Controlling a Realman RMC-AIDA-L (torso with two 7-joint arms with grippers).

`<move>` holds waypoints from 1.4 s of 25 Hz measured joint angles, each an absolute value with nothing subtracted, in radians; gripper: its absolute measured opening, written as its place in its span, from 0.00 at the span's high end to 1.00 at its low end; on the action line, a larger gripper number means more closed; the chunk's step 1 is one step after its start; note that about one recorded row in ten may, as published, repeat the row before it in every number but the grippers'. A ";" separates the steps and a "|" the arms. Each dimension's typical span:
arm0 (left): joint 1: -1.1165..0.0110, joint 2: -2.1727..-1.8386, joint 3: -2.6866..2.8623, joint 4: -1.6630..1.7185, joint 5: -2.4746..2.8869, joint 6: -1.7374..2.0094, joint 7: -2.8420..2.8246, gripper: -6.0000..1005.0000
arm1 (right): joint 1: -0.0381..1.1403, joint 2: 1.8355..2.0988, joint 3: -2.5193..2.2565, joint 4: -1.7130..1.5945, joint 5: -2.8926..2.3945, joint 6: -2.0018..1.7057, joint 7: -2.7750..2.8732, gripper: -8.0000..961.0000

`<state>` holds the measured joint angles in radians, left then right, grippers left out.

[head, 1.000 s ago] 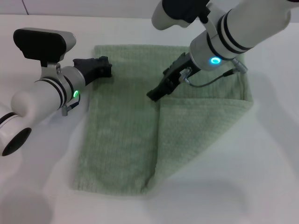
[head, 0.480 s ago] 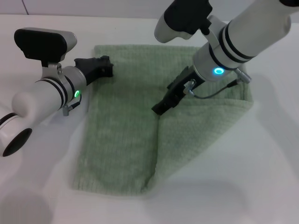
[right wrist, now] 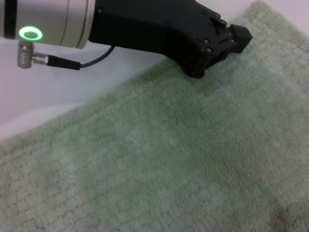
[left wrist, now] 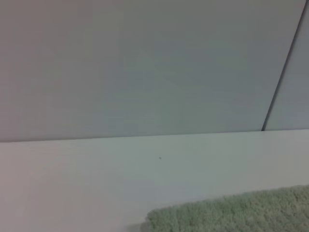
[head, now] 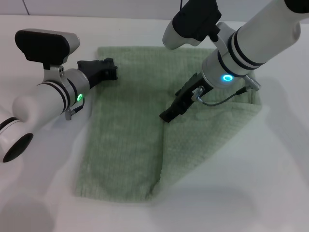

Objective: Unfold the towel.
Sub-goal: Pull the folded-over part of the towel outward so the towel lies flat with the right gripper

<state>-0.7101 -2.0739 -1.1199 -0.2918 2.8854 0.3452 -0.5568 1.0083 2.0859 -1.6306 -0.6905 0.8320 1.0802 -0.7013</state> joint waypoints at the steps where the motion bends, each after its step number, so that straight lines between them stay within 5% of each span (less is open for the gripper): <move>1: -0.710 -2.074 -1.120 -0.293 2.885 0.345 -0.557 1.00 | 1.012 2.086 -1.632 -0.683 0.832 1.077 -0.702 0.15; 14: -0.710 -2.074 -1.120 -0.296 2.885 0.345 -0.557 1.00 | 1.032 2.088 -1.644 -0.647 0.832 1.055 -0.716 0.16; 24: -0.710 -2.074 -1.120 -0.296 2.885 0.345 -0.557 1.00 | 1.050 2.089 -1.646 -0.623 0.836 1.060 -0.716 0.33; 35: -0.709 -2.073 -1.120 -0.296 2.885 0.345 -0.557 1.00 | 1.051 2.089 -1.647 -0.623 0.838 1.063 -0.718 0.76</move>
<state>-0.7093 -2.0729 -1.1198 -0.2961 2.8854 0.3451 -0.5568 1.0508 2.0893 -1.6470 -0.6227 0.8385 1.0627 -0.7177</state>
